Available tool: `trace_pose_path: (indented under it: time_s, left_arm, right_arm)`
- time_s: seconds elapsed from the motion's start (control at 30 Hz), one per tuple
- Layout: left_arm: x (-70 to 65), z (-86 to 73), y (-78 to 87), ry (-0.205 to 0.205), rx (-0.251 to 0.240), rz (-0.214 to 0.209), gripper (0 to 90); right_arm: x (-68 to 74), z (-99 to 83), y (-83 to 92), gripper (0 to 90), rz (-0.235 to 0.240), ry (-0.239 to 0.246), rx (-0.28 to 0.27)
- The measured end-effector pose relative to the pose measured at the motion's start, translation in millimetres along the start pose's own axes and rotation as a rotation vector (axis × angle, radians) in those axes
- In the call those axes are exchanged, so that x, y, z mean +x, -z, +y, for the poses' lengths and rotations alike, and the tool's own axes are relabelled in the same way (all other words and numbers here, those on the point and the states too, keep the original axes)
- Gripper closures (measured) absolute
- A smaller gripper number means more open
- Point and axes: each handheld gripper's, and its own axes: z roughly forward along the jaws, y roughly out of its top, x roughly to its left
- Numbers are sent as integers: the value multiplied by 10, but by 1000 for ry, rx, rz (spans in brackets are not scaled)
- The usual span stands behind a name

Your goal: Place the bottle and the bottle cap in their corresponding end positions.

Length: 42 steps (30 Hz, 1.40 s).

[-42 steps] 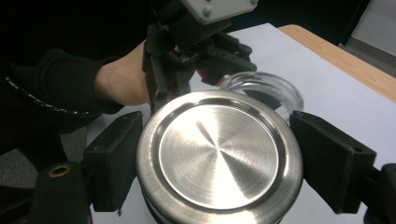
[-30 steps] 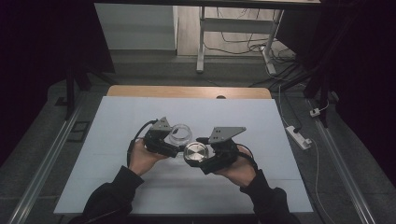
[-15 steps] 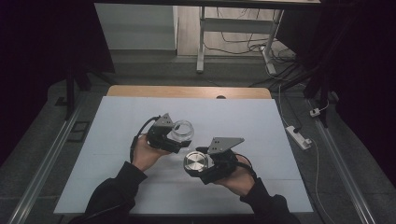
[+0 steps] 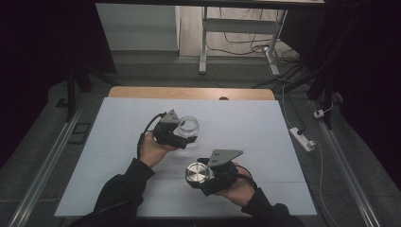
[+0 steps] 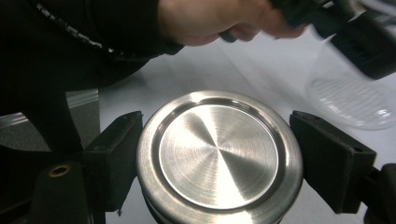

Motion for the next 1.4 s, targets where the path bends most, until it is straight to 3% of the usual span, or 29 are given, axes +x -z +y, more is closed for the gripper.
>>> trace_pose_path:
  time_s: [0.6,0.83,1.4]
  left_arm:
    - [166,79,-214,-14,-12,34,157]
    - [202,73,-316,0,-4,54,157]
    - [228,-12,-561,1,23,67,158]
  right_arm:
    - [-99,-172,-286,198,-23,6,10]
    - [-174,-278,-420,197,-19,-10,46]
    - [-282,-404,-523,197,-31,-24,80]
